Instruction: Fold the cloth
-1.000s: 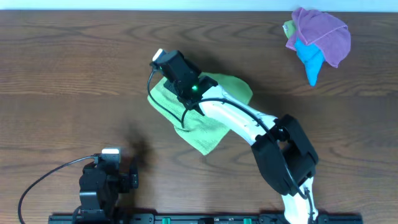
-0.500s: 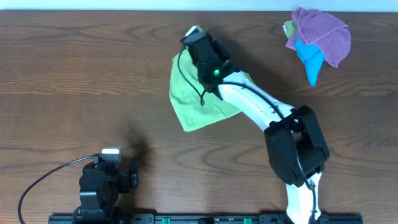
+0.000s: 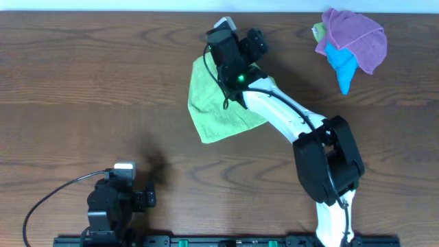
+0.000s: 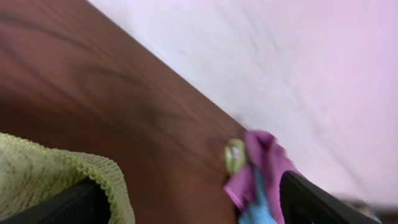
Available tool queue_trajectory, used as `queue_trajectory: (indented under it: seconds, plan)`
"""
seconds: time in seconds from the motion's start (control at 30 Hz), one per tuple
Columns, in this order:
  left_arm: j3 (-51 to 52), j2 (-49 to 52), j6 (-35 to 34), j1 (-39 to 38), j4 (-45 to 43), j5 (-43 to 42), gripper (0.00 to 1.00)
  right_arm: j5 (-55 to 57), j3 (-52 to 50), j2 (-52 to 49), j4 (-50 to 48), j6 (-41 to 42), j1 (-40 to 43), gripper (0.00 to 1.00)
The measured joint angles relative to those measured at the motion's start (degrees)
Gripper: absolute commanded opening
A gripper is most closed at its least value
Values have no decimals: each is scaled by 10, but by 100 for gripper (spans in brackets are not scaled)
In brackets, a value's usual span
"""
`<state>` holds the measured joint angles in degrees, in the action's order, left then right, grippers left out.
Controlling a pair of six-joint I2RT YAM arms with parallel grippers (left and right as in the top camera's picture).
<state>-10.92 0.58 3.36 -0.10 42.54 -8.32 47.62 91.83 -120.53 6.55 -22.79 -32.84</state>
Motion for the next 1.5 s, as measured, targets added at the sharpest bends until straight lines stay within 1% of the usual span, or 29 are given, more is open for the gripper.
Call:
queue_trajectory:
  seconds: [0.07,0.1,0.17,0.27,0.3,0.4,0.53,0.7,0.9,1.03,1.13,1.23,1.3,1.37,1.5]
  plan:
    - [2,0,-6,0,-7,-19,95,27,0,0,0,0,0,88]
    - [2,0,-8,0,-11,-27,95,43,0,0,1,0,2,92]
    - [2,0,-14,0,-16,-44,95,50,0,0,7,-1,5,96]
    - [2,0,-19,0,-17,-67,95,30,0,0,33,0,9,98]
    - [2,0,-19,0,-17,-75,95,7,1,0,54,0,9,99]
    - [2,0,-19,0,-17,-94,95,-61,1,0,107,17,8,98]
    - [2,0,-19,0,-18,-105,95,-168,1,0,152,69,7,96]
    - [2,0,-19,0,-21,-117,95,-271,1,0,151,148,8,96]
    - [2,0,-23,0,-23,-158,95,-378,1,0,150,194,8,96]
    - [2,0,-49,0,-25,-172,95,-441,1,0,150,231,8,94]
    - [-2,2,-73,0,-26,-172,95,-465,1,2,150,259,8,92]
    - [-38,27,-94,0,-29,-169,95,-479,1,16,158,288,9,90]
    - [-82,66,-106,0,-33,-165,95,-485,1,41,172,303,12,88]
    - [-126,117,-113,0,-34,-162,95,-490,1,73,190,312,19,87]
    - [-226,282,-135,0,-35,-161,95,-508,4,134,239,327,44,87]
